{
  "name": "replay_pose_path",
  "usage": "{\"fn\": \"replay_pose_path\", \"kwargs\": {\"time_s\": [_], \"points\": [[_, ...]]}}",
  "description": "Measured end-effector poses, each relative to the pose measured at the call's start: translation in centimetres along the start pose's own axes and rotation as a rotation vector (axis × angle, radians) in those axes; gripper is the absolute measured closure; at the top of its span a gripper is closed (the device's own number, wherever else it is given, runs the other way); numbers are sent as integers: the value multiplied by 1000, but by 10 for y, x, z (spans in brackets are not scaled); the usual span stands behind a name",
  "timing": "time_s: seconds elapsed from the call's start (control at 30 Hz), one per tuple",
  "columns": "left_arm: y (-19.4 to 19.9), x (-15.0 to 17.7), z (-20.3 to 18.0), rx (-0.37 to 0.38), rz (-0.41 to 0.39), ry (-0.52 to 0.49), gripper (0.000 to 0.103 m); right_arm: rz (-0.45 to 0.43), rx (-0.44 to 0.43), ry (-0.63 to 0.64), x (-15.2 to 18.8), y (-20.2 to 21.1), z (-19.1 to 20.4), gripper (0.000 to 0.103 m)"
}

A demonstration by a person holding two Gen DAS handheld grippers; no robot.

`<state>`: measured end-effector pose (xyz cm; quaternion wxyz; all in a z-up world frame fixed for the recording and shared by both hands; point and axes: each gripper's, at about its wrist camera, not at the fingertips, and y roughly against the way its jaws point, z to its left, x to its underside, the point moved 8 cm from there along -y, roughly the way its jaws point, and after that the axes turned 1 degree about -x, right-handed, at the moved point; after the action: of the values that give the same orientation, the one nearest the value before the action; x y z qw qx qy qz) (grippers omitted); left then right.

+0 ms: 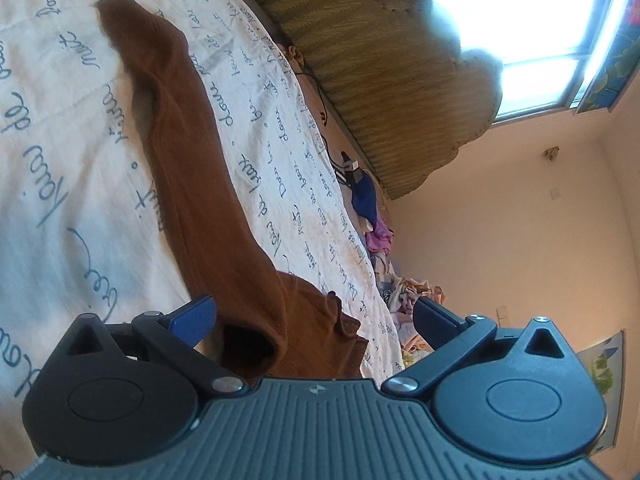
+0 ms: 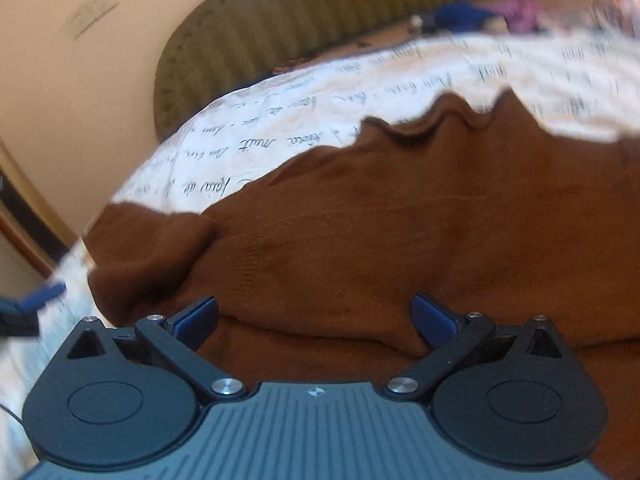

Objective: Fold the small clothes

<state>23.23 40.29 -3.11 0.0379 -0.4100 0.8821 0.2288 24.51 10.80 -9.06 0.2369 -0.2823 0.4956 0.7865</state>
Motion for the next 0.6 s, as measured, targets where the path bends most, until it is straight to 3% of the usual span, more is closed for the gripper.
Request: {"fn": "replay_pose_path", "kwargs": {"time_s": [0.17,0.27,0.37,0.47,0.57,0.6], "points": [[-29,32,-25,46,93,-60,0,-82,-30,-17,-20,49,-15,0],[-55,58,-40,57,152,-111,0,-164,91,75,-37,85,-38,0],[-82,84,-49,62,202,-169,0,-190,225,114,-53,112,-84,0],[-113,108,-48,44,259,-198,0,-202,345,-31,-65,133,-162,0],[-138,117,-37,-23,271,-247,0,-188,275,-270,-60,145,-230,6],[-145,117,-31,-59,271,-264,0,-182,271,-320,-56,147,-244,18]]}}
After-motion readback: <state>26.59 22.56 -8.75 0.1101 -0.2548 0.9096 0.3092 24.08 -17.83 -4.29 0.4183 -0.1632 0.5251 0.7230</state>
